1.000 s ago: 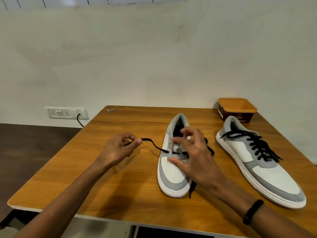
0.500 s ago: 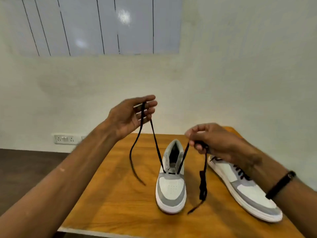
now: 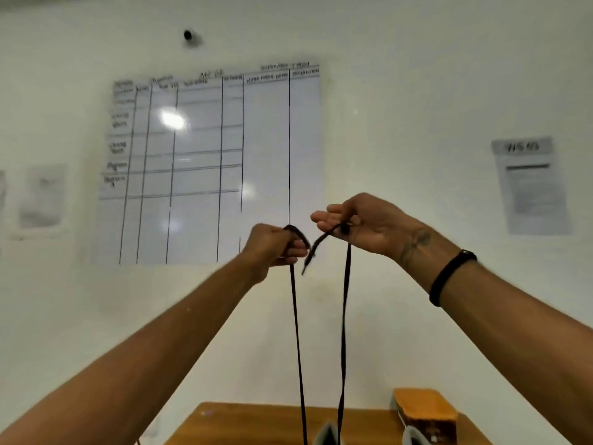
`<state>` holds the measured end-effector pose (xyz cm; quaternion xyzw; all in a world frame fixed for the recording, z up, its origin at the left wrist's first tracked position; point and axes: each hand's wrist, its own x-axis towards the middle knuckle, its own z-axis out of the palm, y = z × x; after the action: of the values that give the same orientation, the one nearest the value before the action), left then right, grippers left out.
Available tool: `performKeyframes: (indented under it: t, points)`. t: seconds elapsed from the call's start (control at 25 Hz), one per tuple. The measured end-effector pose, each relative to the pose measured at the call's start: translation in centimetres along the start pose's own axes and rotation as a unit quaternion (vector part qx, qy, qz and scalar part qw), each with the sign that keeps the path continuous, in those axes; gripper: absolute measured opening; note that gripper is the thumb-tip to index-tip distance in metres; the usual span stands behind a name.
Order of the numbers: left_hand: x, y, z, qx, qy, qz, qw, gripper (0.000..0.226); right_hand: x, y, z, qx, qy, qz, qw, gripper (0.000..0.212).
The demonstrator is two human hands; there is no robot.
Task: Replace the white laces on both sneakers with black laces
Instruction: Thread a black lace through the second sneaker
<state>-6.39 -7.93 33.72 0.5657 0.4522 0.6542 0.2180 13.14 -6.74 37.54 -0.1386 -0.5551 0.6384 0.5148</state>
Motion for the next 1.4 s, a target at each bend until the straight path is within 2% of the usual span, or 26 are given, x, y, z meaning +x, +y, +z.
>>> performKeyframes:
  t: [0.16,0.28,0.4,0.44,0.56,0.76,0.8,0.88,0.96,1.04,1.08,1.16,1.2,1.24,1.32,1.4]
  points:
    - [1.2,4.4,-0.2,0.040,0.017,0.058,0.997,0.026,1.0,-4.2,3.4,-0.092,0.043,-0.037,0.994,0.038]
    - [2.5,6.3,0.3,0.073,0.002,0.078,0.994,0.030,1.8,-7.2,4.6,-0.037,0.064,-0.061,0.995,0.047]
    - [3.3,7.4,1.0,0.096,-0.011,0.077,0.992,0.026,3.4,-8.8,5.2,0.007,0.078,-0.043,0.996,0.058]
    - [3.5,7.8,1.2,0.098,-0.016,0.077,0.992,0.023,4.2,-8.7,5.4,0.029,0.082,-0.036,0.996,0.060]
    - [3.6,8.7,1.7,0.099,-0.032,0.075,0.992,0.019,6.2,-7.8,5.7,0.070,0.083,-0.053,0.993,0.043]
    - [3.9,8.0,0.8,0.102,-0.036,0.043,0.993,0.026,7.5,-4.0,2.7,-0.003,0.107,-0.084,0.991,0.052]
    - [3.8,6.8,0.3,0.115,-0.029,0.037,0.992,0.036,7.4,-2.2,0.7,-0.020,0.125,-0.081,0.989,0.051]
    - [3.6,3.4,-1.3,0.249,-0.017,0.048,0.967,0.065,6.8,2.1,-4.1,-0.112,0.145,-0.038,0.982,0.046]
    - [1.8,-2.4,-2.3,0.445,-0.048,0.035,0.893,0.084,4.5,8.2,-9.0,-0.239,0.155,0.046,0.957,0.036]
    - [-0.5,-9.8,-2.4,0.558,-0.131,0.023,0.819,0.075,1.8,14.6,-13.1,-0.362,0.117,0.115,0.918,0.026]
    - [-1.9,-14.1,-2.1,0.570,-0.194,0.015,0.798,0.063,0.4,18.0,-14.7,-0.423,0.075,0.123,0.895,0.021]
    - [-5.5,-22.5,-0.6,0.546,-0.312,-0.039,0.776,0.048,-2.5,24.0,-16.7,-0.535,-0.001,0.090,0.840,0.023]
    - [-7.9,-26.2,0.1,0.535,-0.346,-0.070,0.768,0.046,-4.0,26.8,-16.9,-0.578,-0.027,0.066,0.813,0.027]
    - [-10.2,-29.5,0.9,0.523,-0.358,-0.089,0.769,0.043,-5.2,29.3,-16.9,-0.613,-0.050,0.043,0.788,0.028]
    - [-14.0,-34.8,1.7,0.478,-0.322,-0.097,0.811,0.034,-6.9,33.7,-17.3,-0.651,-0.102,0.017,0.752,0.036]
    - [-16.4,-37.7,1.6,0.428,-0.249,-0.072,0.866,0.022,-7.6,36.8,-18.4,-0.671,-0.134,0.004,0.729,0.067]
